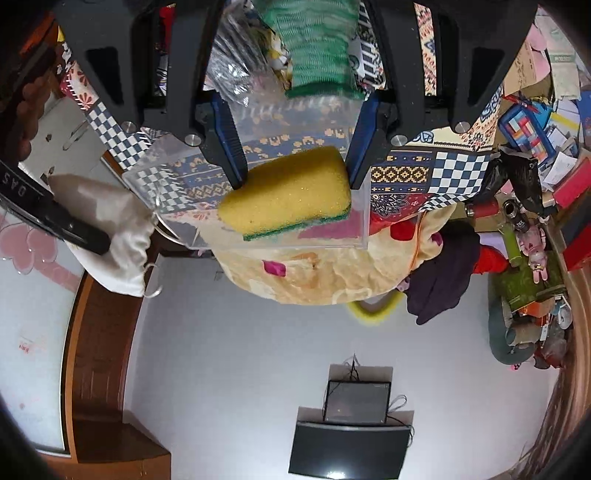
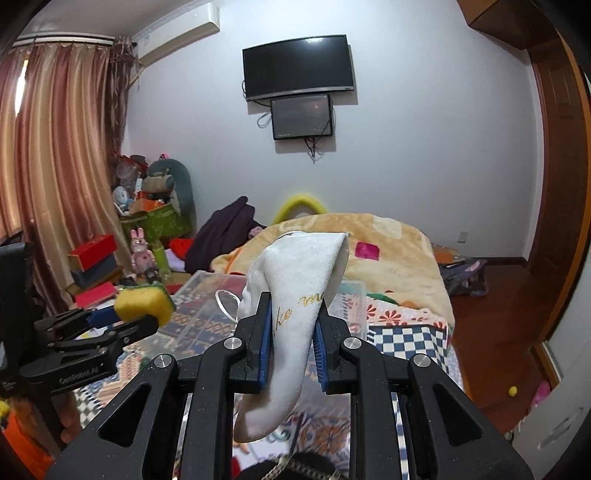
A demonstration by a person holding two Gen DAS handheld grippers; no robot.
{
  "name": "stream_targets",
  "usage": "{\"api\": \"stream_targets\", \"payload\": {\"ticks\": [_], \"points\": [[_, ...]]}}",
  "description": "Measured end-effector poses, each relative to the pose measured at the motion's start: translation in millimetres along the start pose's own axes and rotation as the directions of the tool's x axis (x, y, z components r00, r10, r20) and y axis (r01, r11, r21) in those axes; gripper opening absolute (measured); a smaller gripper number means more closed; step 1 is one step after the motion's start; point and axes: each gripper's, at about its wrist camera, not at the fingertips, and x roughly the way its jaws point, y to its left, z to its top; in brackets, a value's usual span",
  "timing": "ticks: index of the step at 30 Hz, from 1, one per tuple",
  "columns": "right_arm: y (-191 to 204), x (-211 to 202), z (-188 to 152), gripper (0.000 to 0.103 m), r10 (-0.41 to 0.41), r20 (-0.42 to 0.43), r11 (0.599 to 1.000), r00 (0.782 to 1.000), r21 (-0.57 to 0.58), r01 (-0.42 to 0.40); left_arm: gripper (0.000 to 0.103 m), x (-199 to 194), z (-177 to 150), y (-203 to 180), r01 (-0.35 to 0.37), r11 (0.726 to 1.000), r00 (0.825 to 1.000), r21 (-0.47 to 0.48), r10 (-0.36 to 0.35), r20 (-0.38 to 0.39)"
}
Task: Organize soft objects
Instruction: 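Drop the sponge into the clear box with the left tool while the right tool drops the white pouch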
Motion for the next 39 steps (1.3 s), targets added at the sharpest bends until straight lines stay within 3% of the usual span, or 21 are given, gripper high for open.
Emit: {"api": "stream_targets", "payload": {"ticks": [6,10,20,23,25,26,30,34,39], "points": [[-2,34,-1,0.018,-0.032,-0.069,1.000,0.997,-0.003,0.031,0.054,30,7,-1,0.002,1.000,0.998,0.022,0.000,-0.064],[-3,51,-6,0.018,-0.010,-0.134,1.000,0.991,-0.012,0.008,0.054,50,6,0,0.010,1.000,0.993,0.029,-0.007,-0.121],[3,76,-20,0.019,0.017,-0.273,0.998,0.962,-0.050,-0.032,0.057,69,6,-7,0.012,0.998,0.987,0.063,-0.002,-0.159],[0,75,-18,0.031,0.023,-0.279,0.998,0.960,-0.052,-0.039,0.061,68,5,-8,0.025,0.998,0.987,0.060,-0.015,-0.162],[0,68,-16,0.051,0.032,-0.264,0.998,0.964,-0.044,-0.045,0.067,64,5,-9,0.022,0.998,0.988,0.065,-0.012,-0.151],[0,65,-15,0.055,0.033,-0.255,0.998,0.966,-0.043,-0.045,0.069,62,5,-10,0.019,0.998,0.989,0.067,-0.009,-0.146],[2,52,-8,0.060,0.035,-0.221,0.998,0.975,-0.051,-0.048,0.075,42,8,-11,0.016,0.998,0.994,0.067,-0.009,-0.108],[3,32,2,0.076,0.034,-0.157,0.999,0.987,-0.028,-0.039,0.083,16,11,-8,0.008,0.999,0.998,0.053,-0.005,-0.056],[2,-2,3,0.084,0.041,-0.084,0.999,0.996,0.013,-0.040,0.092,-22,7,-5,-0.018,0.998,1.000,0.065,0.018,0.000]]}}
